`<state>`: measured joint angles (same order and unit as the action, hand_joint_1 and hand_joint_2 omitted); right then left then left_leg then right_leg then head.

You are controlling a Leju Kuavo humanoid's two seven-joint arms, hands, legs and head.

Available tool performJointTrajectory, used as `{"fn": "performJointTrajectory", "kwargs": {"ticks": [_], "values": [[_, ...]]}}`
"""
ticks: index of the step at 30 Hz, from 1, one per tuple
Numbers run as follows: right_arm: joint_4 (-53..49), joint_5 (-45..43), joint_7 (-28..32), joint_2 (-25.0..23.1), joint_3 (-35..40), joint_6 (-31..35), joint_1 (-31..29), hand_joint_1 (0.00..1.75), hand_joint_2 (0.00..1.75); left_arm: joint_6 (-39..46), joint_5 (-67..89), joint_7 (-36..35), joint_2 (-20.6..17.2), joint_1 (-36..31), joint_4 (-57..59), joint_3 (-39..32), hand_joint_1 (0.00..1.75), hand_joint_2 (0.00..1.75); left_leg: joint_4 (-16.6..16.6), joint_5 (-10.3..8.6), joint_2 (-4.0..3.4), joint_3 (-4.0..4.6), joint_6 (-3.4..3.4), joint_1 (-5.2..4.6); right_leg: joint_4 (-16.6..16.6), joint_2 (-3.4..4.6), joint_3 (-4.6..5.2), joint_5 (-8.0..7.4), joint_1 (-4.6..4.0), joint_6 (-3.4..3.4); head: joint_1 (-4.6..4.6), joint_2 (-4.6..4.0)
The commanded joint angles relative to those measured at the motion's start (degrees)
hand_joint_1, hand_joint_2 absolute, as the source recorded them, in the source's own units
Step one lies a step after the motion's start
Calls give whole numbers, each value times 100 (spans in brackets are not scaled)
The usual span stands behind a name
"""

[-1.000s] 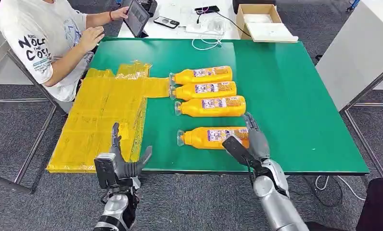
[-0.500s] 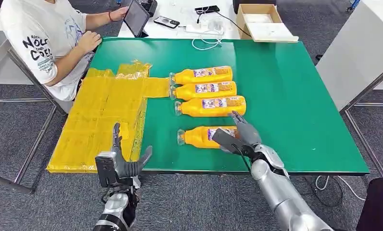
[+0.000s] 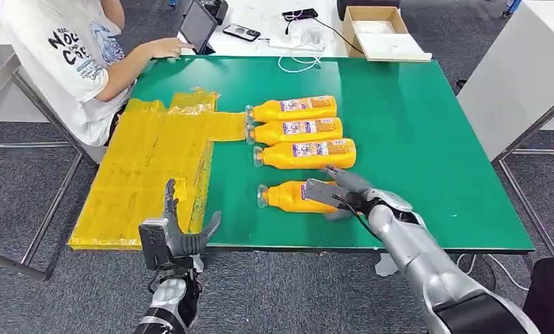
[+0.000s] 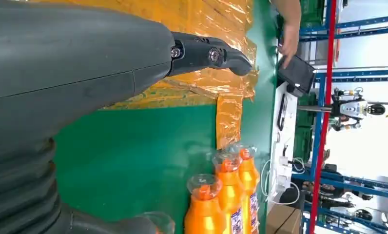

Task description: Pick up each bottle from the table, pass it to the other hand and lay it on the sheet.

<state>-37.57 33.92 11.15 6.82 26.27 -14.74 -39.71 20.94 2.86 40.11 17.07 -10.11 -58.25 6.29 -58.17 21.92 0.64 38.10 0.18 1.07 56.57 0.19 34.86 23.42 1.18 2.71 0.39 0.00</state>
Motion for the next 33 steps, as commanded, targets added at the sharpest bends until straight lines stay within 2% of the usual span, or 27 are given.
{"fn": "performJointTrajectory", "kwargs": {"ticks": [1,6,8,9,10,22,23,25,29,30,31,32,33], "values": [[656,-163,-70,337,847,-161,-459,0,175,-13,-56,-11,37,-304,484,-134,0,175,1,15,1,-35,6,-2,-3,-9,-39,15,-3,-14,0,0],[702,-334,-184,560,1336,-419,-577,0,175,-26,-88,-11,45,-361,611,-113,0,175,0,8,2,-20,4,-5,0,-11,-23,10,-1,-12,-2,0],[696,-338,-185,575,1368,-405,-562,33,175,-33,-95,-11,47,-363,633,-107,0,175,2,7,0,-21,4,-5,-2,-8,-23,8,-1,-11,-2,0],[696,-338,-184,570,1373,-400,-551,33,175,-32,-95,-11,47,-364,635,-107,0,175,1,10,3,-28,5,-5,-2,-12,-32,11,-1,-14,0,0],[683,-339,-196,569,1404,-356,-520,168,175,-46,-110,-11,54,-384,688,-112,0,175,2,7,-2,-21,4,-3,-4,-6,-23,7,-2,-10,-2,0],[677,-370,-224,559,1454,-267,-484,169,175,-33,-105,-11,60,-380,686,-107,0,175,1,10,-6,-28,4,-5,-2,-4,-27,9,-1,-11,0,0],[639,-435,-227,533,1446,-128,-403,175,175,-34,-118,-11,63,-380,700,-114,0,175,2,6,-5,-20,3,-4,-3,-3,-19,5,-1,-8,0,0],[615,-475,-242,479,1509,101,-269,175,175,-33,-117,-11,63,-377,711,-114,0,175,4,6,-4,-22,2,-1,-6,-4,-23,5,-3,-8,0,0],[193,-643,167,245,1126,1170,293,175,175,-33,-80,-11,80,-310,685,-115,0,175,10,16,-6,-53,3,2,-16,-6,-55,13,-9,-18,0,0],[-25,-664,278,199,997,1386,438,175,175,-36,-69,-11,83,-276,614,-120,0,175,9,11,-7,-38,2,2,-14,-3,-39,7,-8,-12,-2,0],[-555,-749,676,103,668,1817,749,175,175,-52,-61,-11,97,-229,522,-126,0,175,9,17,-13,-52,3,1,-13,0,-51,13,-8,-18,0,0],[-991,-812,936,16,416,1894,999,175,175,-140,-80,-11,101,-198,424,-112,0,175,6,12,-10,-35,2,2,-11,-1,-35,7,-8,-12,-2,0],[-1580,-854,1226,-137,36,2265,1324,175,175,-216,-102,-11,111,-179,358,-96,0,175,7,18,-20,-48,1,4,-13,6,-45,10,-11,-17,0,0]]}}
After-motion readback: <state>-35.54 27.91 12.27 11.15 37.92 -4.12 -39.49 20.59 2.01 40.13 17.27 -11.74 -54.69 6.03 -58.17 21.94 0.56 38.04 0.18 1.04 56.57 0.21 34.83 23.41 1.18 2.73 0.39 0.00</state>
